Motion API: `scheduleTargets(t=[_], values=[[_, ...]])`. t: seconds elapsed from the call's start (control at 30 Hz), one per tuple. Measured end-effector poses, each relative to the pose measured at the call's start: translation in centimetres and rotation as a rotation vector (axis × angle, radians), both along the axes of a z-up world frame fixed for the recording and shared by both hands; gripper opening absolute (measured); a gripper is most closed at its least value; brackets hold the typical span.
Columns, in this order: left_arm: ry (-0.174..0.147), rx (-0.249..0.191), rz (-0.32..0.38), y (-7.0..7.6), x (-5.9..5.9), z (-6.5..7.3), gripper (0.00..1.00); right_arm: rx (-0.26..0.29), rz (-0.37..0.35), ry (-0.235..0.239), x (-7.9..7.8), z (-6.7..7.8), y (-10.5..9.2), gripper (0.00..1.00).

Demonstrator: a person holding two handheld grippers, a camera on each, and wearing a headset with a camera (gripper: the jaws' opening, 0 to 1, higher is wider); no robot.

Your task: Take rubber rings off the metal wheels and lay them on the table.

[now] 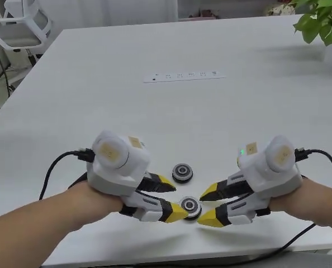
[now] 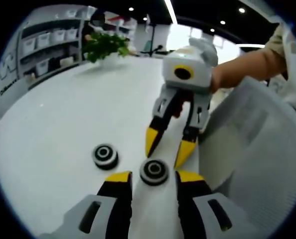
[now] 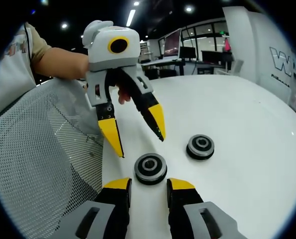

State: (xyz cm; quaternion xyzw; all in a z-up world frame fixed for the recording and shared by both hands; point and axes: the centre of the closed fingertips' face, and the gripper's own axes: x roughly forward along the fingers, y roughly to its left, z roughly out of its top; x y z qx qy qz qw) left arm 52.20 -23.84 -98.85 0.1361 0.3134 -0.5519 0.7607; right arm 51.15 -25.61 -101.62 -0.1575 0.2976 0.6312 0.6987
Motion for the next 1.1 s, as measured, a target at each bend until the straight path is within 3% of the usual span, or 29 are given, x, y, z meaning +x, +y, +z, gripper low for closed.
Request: scheduleTargets(t=[0.6, 0.7, 0.97, 1.1], values=[[-0.049, 0.045, -0.042, -1.6, -0.5, -1.3, 0.25, -0.004, -0.001, 0.008, -0.1, -0.2, 0.1, 0.25], [-0.072, 0.058, -0.042, -1.6, -0.4, -1.4, 0.23, -0.002, -0.004, 0.006, -0.1, -0.2, 0.1, 0.25], [-0.077, 0.048, -0.020, -1.5, 0.0, -1.4, 0.18, 0.004, -0.012, 0.010, 0.0, -0.1, 0.1, 0.25], [-0.113, 0.062, -0.028, -1.5, 0.0, -1.4, 0.16, 0.008, -0.015, 0.010, 0.0, -0.1, 0.2, 0.25]])
